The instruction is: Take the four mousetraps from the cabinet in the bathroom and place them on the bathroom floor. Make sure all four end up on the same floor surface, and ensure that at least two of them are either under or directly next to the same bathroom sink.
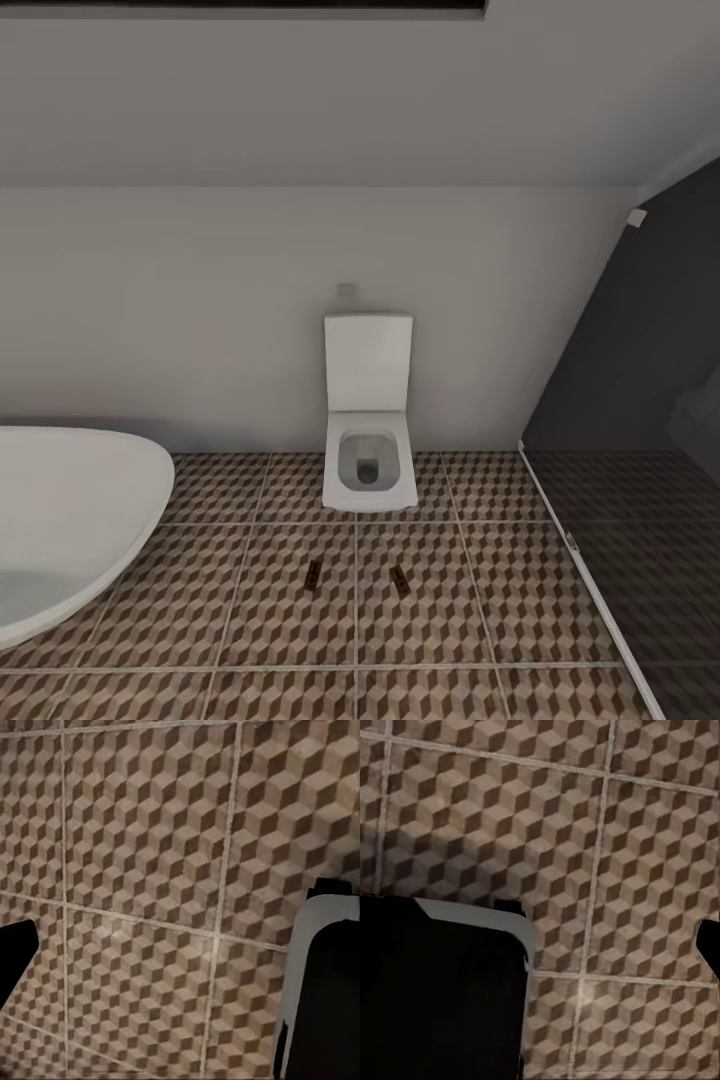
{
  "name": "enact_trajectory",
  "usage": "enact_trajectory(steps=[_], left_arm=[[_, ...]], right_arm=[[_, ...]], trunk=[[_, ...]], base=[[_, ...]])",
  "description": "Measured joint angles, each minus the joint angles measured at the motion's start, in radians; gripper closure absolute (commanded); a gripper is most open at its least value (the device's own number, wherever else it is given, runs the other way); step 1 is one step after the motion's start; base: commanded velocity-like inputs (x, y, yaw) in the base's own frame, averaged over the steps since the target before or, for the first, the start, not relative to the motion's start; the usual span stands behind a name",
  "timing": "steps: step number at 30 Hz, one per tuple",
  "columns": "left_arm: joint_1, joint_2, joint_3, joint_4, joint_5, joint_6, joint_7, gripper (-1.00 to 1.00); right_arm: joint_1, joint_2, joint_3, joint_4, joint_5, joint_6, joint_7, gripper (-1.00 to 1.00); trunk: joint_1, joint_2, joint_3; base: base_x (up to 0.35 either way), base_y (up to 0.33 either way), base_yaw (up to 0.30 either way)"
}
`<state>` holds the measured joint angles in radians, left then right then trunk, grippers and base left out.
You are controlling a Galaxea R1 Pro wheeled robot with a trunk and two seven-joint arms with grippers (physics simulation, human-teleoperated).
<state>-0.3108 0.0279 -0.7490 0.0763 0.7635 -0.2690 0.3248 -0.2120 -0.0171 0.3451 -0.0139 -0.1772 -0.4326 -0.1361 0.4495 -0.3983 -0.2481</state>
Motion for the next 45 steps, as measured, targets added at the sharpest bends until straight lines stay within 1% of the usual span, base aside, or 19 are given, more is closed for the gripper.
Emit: enact_trajectory(steps=[2,3,4,8,9,11,16,21,22,24,25,26,29,33,45], left_arm=[[0.005,0.001,0.000,0.000,0.027,0.025,-0.001,-1.00],[0.009,0.001,0.000,0.000,0.052,0.049,-0.003,-1.00],[0.011,0.001,-0.001,0.000,0.063,0.061,-0.003,-1.00],[0.016,-0.004,-0.001,0.000,0.093,0.099,-0.003,-1.00],[0.020,-0.009,-0.001,0.000,0.100,0.111,-0.002,-1.00],[0.025,-0.014,-0.001,0.000,0.105,0.120,-0.001,-1.00],[0.039,-0.021,-0.001,0.000,0.112,0.132,-0.002,-1.00],[0.047,-0.032,-0.003,0.000,0.119,0.138,-0.005,-1.00],[0.049,-0.037,-0.001,-0.001,0.118,0.140,-0.005,-1.00],[0.051,-0.039,-0.001,-0.001,0.118,0.145,-0.005,-1.00],[0.052,-0.041,0.000,-0.001,0.118,0.152,-0.005,-1.00],[0.053,-0.042,-0.001,-0.001,0.118,0.156,-0.006,-1.00],[0.054,-0.044,-0.001,-0.002,0.118,0.168,-0.006,-1.00],[0.055,-0.044,0.000,-0.003,0.118,0.176,-0.007,-1.00],[0.056,-0.040,-0.002,-0.005,0.117,0.173,-0.010,-1.00]], right_arm=[[0.015,0.000,0.000,0.000,-0.026,0.009,0.001,-1.00],[0.028,0.000,0.000,0.000,-0.055,0.017,0.002,-1.00],[0.034,0.000,0.000,0.000,-0.068,0.022,0.002,-1.00],[0.048,0.000,0.000,0.000,-0.113,0.051,0.001,-1.00],[0.052,0.000,0.000,0.000,-0.128,0.076,0.001,-1.00],[0.055,0.000,0.001,-0.001,-0.137,0.107,0.002,-1.00],[0.058,0.000,0.000,-0.004,-0.147,0.178,0.003,-1.00],[0.059,0.001,-0.001,-0.005,-0.151,0.212,0.002,-1.00],[0.059,-0.003,-0.002,-0.006,-0.152,0.218,0.002,-1.00],[0.059,-0.011,-0.002,-0.007,-0.152,0.220,0.003,-1.00],[0.059,-0.021,-0.002,-0.007,-0.153,0.222,0.003,-1.00],[0.059,-0.025,-0.001,-0.007,-0.153,0.222,0.003,-1.00],[0.059,-0.031,0.000,-0.007,-0.153,0.223,0.003,-1.00],[0.059,-0.033,0.002,-0.006,-0.151,0.222,0.000,-1.00],[0.059,-0.032,0.001,-0.006,-0.152,0.223,-0.005,-1.00]], trunk=[[0.000,0.000,0.000],[0.000,0.000,0.000],[0.000,0.000,0.000],[0.000,0.000,0.000],[0.000,0.000,0.000],[0.000,0.000,0.000],[0.000,0.000,0.000],[0.000,0.000,0.000],[0.000,0.000,0.000],[0.000,0.000,0.000],[0.000,0.000,0.000],[0.000,0.000,0.000],[0.000,0.000,0.000],[0.000,0.000,0.000],[0.000,0.000,0.000]], base=[[0.000,0.000,0.000],[0.000,0.000,0.000],[0.000,0.000,0.000],[0.000,0.000,0.000],[0.000,0.000,0.000],[0.000,0.000,0.000],[0.000,0.000,0.000],[0.000,0.000,0.000],[0.000,0.000,0.000],[0.000,0.000,0.000],[0.000,0.000,0.000],[0.000,0.000,0.000],[0.000,0.000,0.000],[0.000,0.000,0.000],[0.000,0.000,0.000]])
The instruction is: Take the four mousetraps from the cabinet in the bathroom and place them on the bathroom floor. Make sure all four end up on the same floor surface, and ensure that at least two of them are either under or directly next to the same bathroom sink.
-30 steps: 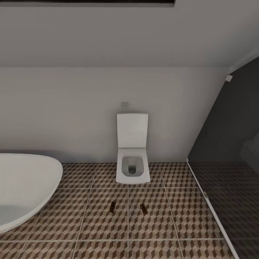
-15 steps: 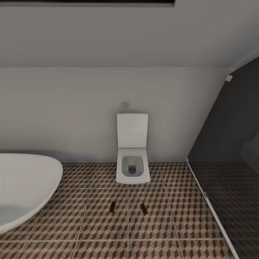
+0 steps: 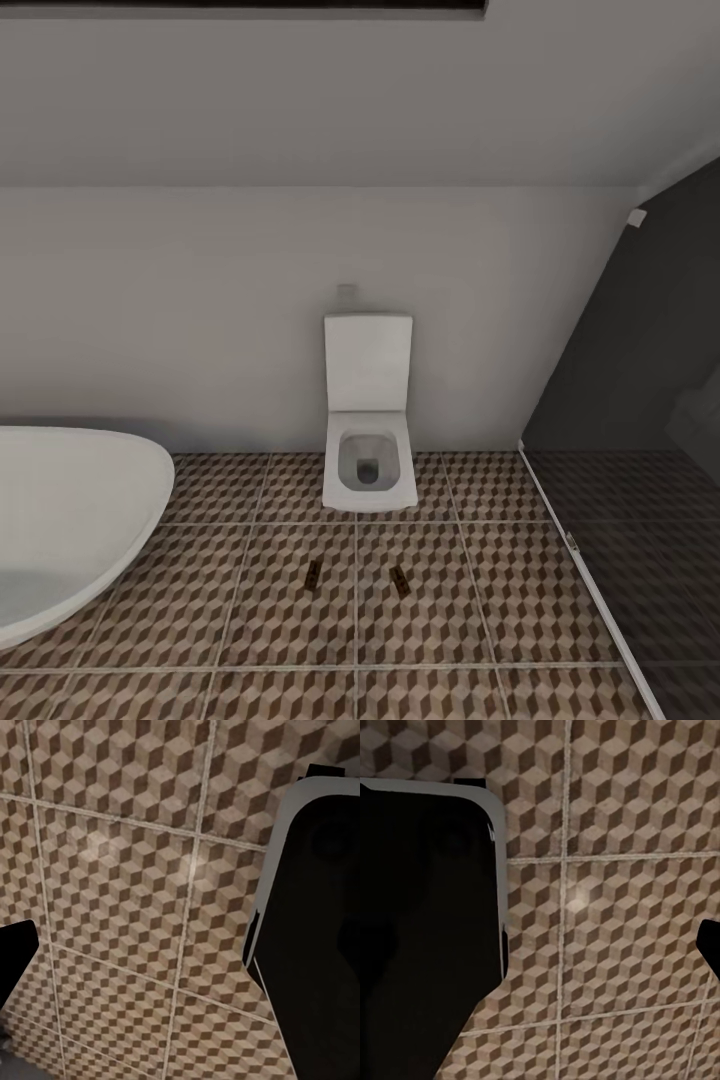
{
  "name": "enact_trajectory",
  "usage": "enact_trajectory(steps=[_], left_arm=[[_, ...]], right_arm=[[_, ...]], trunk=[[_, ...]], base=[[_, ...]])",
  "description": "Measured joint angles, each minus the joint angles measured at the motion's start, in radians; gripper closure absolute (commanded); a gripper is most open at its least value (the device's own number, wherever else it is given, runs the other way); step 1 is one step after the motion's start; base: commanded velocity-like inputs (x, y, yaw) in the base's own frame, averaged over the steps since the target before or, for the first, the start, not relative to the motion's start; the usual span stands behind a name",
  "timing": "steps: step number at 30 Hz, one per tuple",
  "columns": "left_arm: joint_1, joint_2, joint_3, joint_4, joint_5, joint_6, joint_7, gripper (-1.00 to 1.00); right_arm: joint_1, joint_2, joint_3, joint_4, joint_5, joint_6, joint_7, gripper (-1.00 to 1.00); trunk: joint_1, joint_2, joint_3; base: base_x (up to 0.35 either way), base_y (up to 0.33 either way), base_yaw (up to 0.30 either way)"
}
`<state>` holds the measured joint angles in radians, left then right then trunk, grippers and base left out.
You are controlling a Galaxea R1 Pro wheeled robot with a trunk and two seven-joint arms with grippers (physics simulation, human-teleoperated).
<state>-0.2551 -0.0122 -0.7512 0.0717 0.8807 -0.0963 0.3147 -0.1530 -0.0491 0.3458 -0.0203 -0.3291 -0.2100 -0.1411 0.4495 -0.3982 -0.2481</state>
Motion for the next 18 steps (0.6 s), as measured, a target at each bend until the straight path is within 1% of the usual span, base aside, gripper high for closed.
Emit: enact_trajectory(steps=[18], left_arm=[[0.000,0.004,-0.003,-0.001,0.000,-0.002,-0.002,-1.00]], right_arm=[[0.000,0.006,0.000,-0.003,-0.002,-0.010,0.005,-1.00]], trunk=[[0.000,0.000,0.000]], base=[[0.000,0.000,0.000]])
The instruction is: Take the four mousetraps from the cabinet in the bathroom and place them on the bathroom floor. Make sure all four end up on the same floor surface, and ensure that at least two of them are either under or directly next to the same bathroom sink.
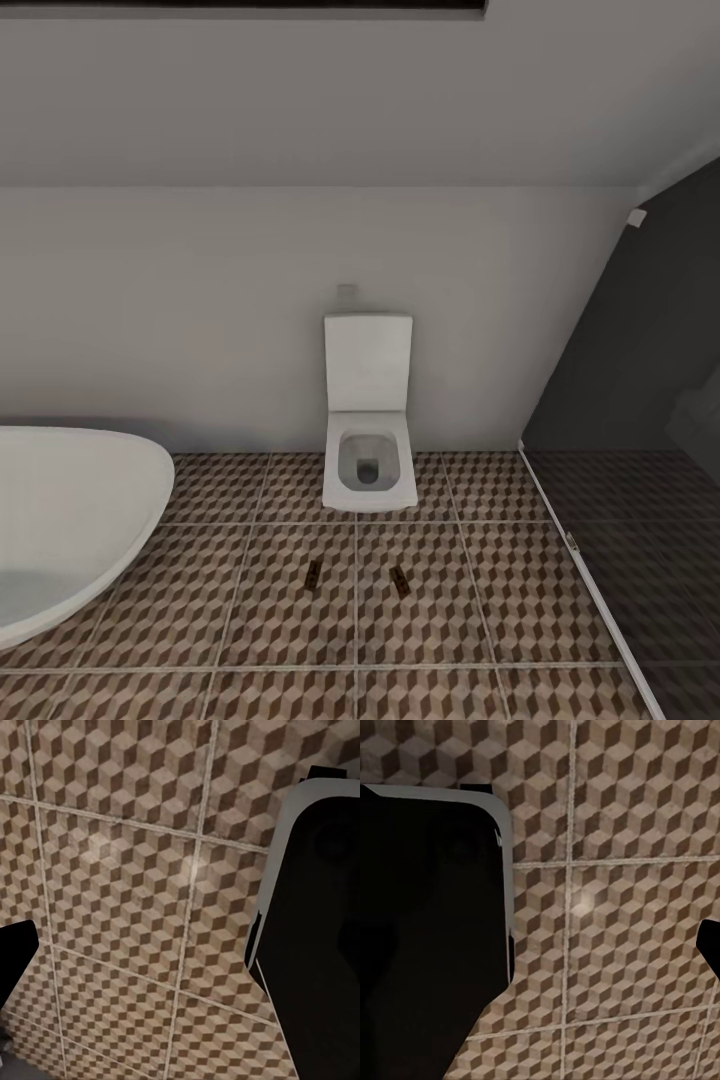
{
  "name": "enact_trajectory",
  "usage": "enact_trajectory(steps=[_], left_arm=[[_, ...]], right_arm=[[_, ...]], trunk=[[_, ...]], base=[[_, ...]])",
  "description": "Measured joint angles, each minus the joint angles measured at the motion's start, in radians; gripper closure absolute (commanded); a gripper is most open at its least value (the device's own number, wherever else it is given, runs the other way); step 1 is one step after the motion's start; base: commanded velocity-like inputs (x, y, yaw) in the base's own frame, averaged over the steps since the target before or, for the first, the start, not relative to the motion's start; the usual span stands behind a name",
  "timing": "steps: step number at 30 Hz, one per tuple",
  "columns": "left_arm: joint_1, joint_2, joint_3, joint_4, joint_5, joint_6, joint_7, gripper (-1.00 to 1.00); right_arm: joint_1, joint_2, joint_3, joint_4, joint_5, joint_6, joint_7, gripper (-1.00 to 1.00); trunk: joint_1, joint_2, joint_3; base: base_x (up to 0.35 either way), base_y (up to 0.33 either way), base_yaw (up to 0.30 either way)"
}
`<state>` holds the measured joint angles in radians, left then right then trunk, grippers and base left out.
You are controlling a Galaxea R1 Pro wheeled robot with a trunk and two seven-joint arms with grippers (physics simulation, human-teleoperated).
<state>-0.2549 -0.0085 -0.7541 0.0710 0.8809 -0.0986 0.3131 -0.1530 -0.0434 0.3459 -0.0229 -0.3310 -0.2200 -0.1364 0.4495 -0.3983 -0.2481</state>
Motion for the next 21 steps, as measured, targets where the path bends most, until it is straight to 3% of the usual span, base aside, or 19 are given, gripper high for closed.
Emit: enact_trajectory(steps=[21], left_arm=[[0.001,0.000,0.000,0.000,0.000,0.000,0.000,-1.00]], right_arm=[[0.000,0.001,0.000,0.000,0.000,0.000,0.001,-1.00]], trunk=[[0.000,0.000,0.000]], base=[[0.000,0.000,0.000]])
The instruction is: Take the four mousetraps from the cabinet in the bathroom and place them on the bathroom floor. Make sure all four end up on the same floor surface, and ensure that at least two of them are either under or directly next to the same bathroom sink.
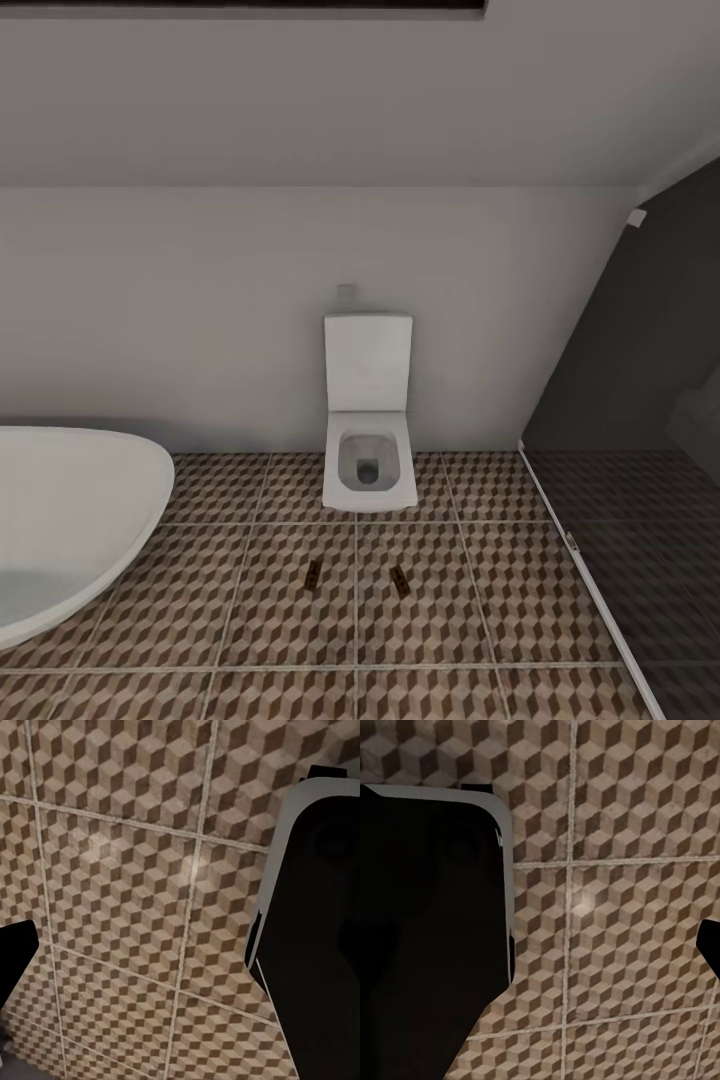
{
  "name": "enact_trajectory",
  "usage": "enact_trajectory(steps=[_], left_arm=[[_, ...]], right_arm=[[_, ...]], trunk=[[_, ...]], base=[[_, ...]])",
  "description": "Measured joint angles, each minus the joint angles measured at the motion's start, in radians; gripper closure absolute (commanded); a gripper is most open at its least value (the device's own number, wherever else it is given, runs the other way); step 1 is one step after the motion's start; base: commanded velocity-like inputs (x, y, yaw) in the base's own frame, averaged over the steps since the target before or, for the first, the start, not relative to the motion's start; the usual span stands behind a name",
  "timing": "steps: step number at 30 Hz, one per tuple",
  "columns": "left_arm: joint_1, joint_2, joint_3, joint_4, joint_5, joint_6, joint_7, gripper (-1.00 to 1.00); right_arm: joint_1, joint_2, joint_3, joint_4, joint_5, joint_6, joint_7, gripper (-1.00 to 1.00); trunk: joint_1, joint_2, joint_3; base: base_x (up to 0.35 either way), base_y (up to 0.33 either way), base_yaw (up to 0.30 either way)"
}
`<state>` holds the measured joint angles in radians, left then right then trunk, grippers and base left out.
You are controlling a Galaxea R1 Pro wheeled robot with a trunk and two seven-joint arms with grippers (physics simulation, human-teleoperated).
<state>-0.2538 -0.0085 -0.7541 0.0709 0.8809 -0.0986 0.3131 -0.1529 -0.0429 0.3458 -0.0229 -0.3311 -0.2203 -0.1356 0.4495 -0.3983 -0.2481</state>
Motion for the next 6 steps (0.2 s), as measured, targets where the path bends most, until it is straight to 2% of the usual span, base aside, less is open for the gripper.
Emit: enact_trajectory(steps=[6], left_arm=[[0.000,0.000,0.000,0.000,0.000,0.000,0.000,-1.00]], right_arm=[[0.000,0.000,0.000,0.000,0.000,0.000,0.000,-1.00]], trunk=[[0.000,0.000,0.000]], base=[[0.000,0.000,0.000]])
